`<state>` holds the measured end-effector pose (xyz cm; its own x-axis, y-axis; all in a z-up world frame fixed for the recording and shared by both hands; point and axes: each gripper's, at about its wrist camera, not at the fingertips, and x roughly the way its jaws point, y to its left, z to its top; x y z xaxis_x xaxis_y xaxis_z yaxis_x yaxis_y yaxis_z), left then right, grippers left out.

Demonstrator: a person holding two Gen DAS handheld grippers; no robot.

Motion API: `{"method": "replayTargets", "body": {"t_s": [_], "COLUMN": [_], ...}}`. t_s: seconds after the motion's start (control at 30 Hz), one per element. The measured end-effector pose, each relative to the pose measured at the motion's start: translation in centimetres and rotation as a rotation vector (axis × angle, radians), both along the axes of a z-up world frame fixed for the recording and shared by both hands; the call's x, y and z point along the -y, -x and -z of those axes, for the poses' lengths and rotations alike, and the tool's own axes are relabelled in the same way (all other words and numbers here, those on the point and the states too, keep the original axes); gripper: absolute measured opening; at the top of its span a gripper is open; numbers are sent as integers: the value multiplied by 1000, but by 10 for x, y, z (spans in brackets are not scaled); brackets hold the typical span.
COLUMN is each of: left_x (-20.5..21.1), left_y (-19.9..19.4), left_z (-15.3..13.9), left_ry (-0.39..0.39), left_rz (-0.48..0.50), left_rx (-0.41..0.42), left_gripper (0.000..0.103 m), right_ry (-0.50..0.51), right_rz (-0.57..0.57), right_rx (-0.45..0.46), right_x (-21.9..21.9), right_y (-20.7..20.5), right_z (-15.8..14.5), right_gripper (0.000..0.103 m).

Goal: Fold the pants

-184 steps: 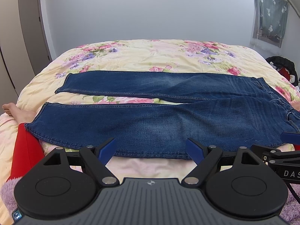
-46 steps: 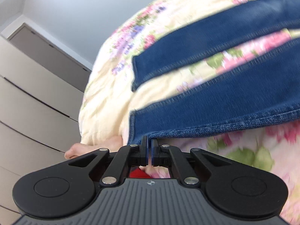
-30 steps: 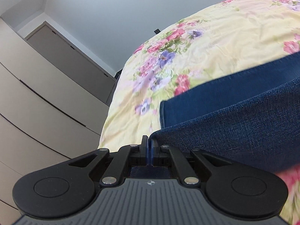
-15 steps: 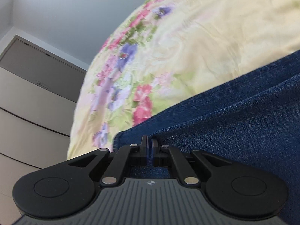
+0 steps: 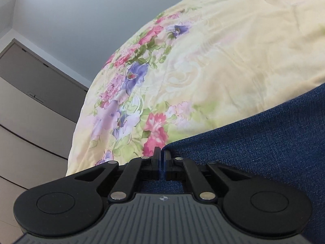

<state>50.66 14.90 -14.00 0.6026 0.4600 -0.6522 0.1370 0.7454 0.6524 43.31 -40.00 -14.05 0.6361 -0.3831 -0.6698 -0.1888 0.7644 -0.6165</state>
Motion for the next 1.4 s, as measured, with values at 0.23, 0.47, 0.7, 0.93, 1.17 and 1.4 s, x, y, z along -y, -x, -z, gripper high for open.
{"method": "replayTargets", "body": {"t_s": [0.23,0.47,0.7,0.93,1.17,1.4], "left_x": [-11,-70,-140,-140,-85,-58], "left_y": [-7,1,50,87,116,120], "left_z": [21,-19,-50,-36,-20,-7], "left_ry": [23,77,467,525,504,453], "left_rz": [-31,-202,-371,-376,-237,-240], "left_rx": [11,126,221,185,97,52], "left_gripper": [23,43,43,43,43,43], "right_ry": [-5,7,12,-17,-245,-353], "right_rz": [42,44,66,140,206,192], "right_rx": [-47,-53,-52,-42,-33,84], "right_x": [-3,-5,-7,-5,19,29], "right_y": [-15,-15,-17,-26,-21,-5], "right_z": [33,35,35,22,-29,-67], "right_gripper": [6,7,8,14,24,82]}}
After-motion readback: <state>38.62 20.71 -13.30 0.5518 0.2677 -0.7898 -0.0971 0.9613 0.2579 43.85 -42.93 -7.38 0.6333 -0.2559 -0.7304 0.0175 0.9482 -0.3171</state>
